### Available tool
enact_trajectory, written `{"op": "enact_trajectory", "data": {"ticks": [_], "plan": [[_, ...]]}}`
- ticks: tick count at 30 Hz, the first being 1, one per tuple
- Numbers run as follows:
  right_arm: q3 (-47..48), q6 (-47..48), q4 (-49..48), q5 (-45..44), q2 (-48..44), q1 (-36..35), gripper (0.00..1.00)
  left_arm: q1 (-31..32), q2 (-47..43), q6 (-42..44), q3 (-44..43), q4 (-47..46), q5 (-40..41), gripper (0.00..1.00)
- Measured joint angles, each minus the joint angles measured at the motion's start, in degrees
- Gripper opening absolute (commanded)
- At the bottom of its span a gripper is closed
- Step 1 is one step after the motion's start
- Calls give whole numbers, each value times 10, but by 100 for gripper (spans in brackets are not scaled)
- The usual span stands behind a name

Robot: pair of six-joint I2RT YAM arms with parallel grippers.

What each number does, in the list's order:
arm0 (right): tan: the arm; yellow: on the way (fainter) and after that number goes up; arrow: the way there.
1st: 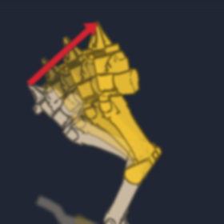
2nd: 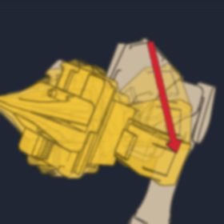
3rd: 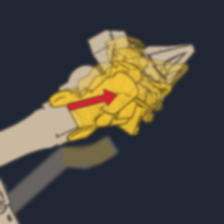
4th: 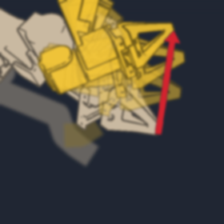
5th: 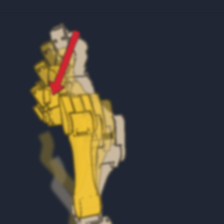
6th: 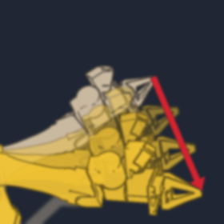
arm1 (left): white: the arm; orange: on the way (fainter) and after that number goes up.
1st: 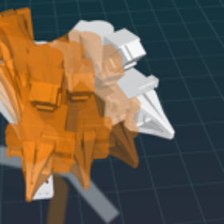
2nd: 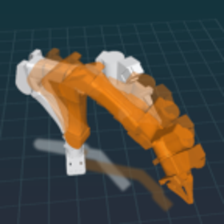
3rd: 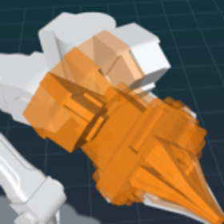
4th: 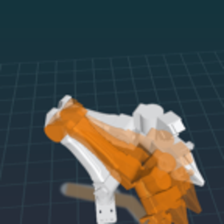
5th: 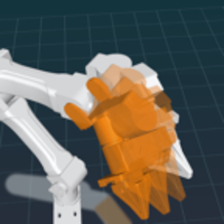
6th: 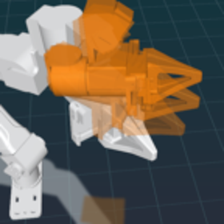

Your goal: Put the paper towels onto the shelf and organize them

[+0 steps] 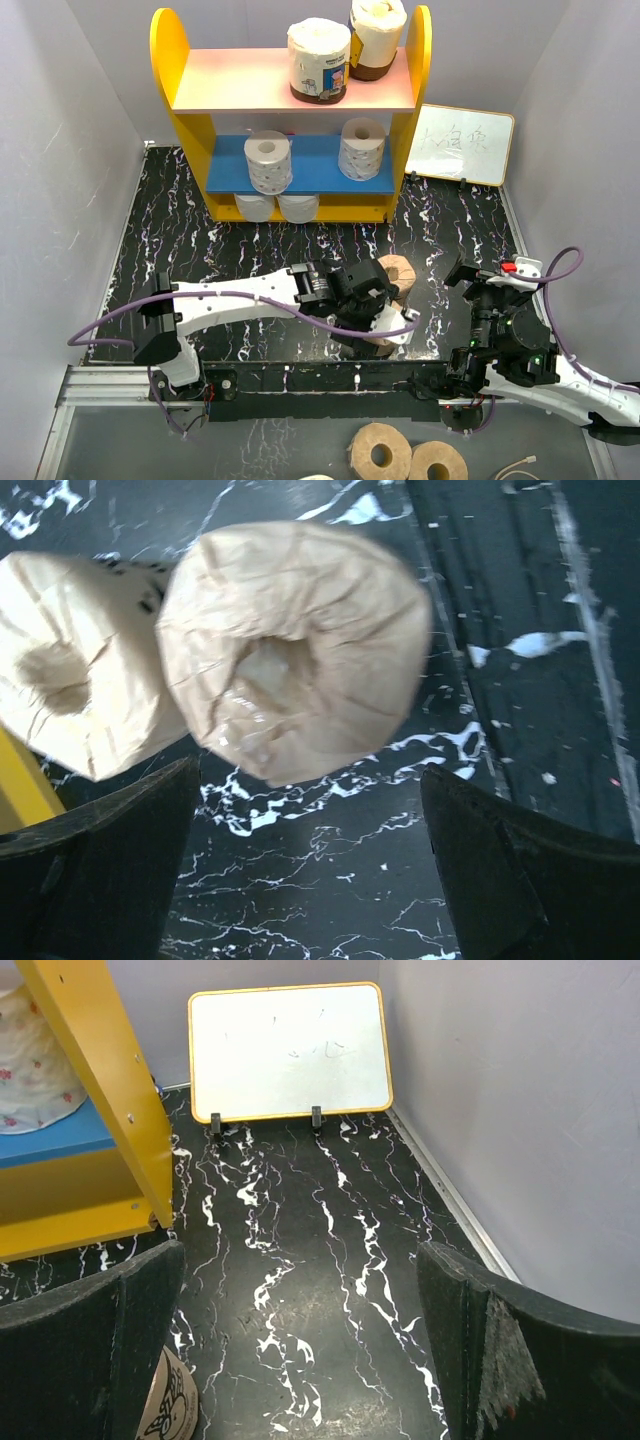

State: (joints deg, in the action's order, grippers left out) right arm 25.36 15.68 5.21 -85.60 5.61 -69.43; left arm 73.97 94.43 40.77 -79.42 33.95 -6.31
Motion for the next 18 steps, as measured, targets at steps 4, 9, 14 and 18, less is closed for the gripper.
{"op": "enact_trajectory", "data": {"ticks": [4,9,14,18], "plan": [[0,19,-23,0,0,0,98,27,0,19,-9,25,-24,83],[0,26,-29,1,6,0,98,62,14,31,-13,22,-23,80],[0,32,-30,1,6,0,98,75,41,29,-15,7,-8,75],[0,35,-34,1,0,0,98,75,46,26,-9,-24,22,71]]}}
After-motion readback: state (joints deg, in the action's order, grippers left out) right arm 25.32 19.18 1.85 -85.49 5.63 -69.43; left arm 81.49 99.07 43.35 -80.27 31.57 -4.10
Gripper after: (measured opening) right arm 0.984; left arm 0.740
